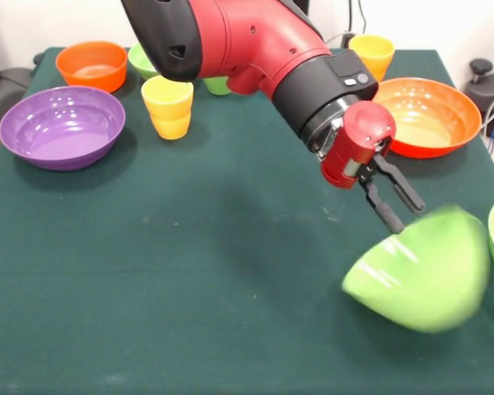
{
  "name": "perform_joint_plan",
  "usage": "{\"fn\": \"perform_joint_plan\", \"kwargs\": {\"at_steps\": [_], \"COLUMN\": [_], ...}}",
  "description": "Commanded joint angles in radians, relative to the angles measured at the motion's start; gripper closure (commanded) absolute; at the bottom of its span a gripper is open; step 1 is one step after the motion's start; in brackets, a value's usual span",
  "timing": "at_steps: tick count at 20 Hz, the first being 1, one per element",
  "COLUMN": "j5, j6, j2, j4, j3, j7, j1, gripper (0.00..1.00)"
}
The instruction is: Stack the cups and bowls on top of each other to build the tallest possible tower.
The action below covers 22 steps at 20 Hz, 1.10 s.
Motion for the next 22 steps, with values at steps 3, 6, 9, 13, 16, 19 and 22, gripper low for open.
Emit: {"fn": "perform_joint_plan", "kwargs": {"at_steps": [3, 6, 9, 13, 16, 19, 22], "j5": [-0.141, -0.151, -0.145, -0.130, -0.133, -0.126, -0.161], "j6": [0.012, 0.013, 0.016, 0.044, 0.107, 0.268, 0.546], "j2": [0.063, 0.061, 0.060, 0.056, 0.041, 0.001, -0.032], "j4": [-0.058, -0.058, -0.054, -0.046, -0.038, -0.004, 0.083], "j3": [0.004, 0.000, -0.002, -0.008, -0.011, -0.012, 0.125], "j7": [0.072, 0.078, 0.064, 0.053, 0.075, 0.075, 0.005], "j1": [-0.003, -0.002, 0.000, 0.002, 0.009, 0.022, -0.059], "gripper": [0.00, 0.00, 0.00, 0.00, 0.00, 0.00, 0.00]}}
